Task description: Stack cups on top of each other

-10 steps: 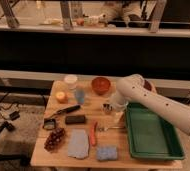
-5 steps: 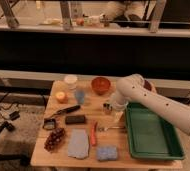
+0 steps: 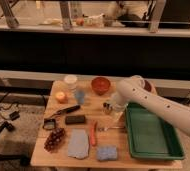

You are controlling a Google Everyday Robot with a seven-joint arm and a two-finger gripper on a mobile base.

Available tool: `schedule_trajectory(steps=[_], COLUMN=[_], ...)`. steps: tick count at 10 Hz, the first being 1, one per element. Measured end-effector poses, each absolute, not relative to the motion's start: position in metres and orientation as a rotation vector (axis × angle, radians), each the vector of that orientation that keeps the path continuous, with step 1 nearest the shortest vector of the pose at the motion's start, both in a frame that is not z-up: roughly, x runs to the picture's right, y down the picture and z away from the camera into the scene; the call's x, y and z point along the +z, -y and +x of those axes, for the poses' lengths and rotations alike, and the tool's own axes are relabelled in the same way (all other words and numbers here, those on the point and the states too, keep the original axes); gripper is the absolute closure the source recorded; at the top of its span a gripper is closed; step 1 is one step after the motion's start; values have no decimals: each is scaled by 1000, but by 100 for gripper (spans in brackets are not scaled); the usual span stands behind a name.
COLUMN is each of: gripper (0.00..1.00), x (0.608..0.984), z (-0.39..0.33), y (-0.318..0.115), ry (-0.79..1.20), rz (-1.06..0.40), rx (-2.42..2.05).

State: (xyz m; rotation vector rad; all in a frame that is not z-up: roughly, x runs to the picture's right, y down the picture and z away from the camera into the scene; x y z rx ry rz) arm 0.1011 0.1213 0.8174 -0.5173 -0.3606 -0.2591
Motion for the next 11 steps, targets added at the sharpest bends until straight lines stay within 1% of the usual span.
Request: schedule_trajectory(steps=[7,11], gripper=[20,20], x=[845,853], z=[106,109], y=[-126,-130], ry=[375,383], rz=[-547,-567], rx=[-240,-249])
